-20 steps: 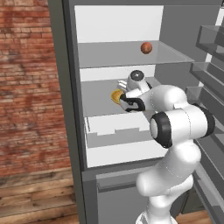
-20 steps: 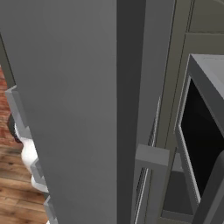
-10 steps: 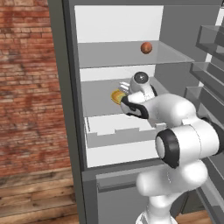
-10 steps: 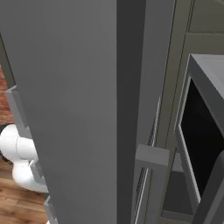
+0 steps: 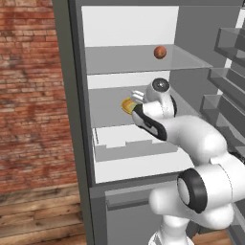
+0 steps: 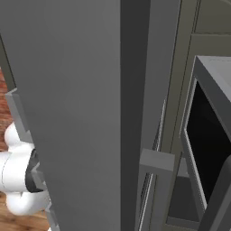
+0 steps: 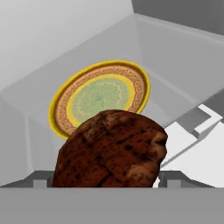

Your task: Transport the steak from the fridge to the microwave and turn on the microwave.

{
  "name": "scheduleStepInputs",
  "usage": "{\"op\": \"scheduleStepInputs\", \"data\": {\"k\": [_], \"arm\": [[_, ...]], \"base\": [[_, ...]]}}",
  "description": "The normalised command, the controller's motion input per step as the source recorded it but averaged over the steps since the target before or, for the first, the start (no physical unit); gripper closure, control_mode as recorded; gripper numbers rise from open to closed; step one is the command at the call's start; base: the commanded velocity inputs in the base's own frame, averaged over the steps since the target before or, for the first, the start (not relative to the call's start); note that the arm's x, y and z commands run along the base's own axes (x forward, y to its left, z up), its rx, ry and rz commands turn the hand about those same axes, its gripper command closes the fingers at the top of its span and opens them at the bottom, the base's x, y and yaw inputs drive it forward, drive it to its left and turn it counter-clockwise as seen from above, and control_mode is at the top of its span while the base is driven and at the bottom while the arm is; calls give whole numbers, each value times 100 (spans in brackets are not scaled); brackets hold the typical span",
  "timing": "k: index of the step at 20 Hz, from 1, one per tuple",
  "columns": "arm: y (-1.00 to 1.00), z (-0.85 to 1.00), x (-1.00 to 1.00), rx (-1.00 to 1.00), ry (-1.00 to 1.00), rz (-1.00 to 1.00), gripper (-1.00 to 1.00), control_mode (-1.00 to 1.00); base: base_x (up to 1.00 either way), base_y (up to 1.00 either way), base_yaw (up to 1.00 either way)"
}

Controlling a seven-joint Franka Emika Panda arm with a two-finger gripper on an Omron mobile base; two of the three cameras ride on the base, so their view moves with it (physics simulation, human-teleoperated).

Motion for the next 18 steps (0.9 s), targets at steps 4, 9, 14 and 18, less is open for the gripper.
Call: {"op": "scheduleStepInputs", "data": {"k": [4, 9, 14, 18], "arm": [[14, 20, -45, 0, 3, 6, 100, -100], [12, 14, -42, 0, 2, 8, 100, -100], [8, 12, -38, -1, 4, 14, 100, -100], [8, 14, -38, -4, 8, 15, 100, -100]], "base": [[0, 0, 0], [0, 0, 0], [0, 0, 0], [0, 0, 0]]}}
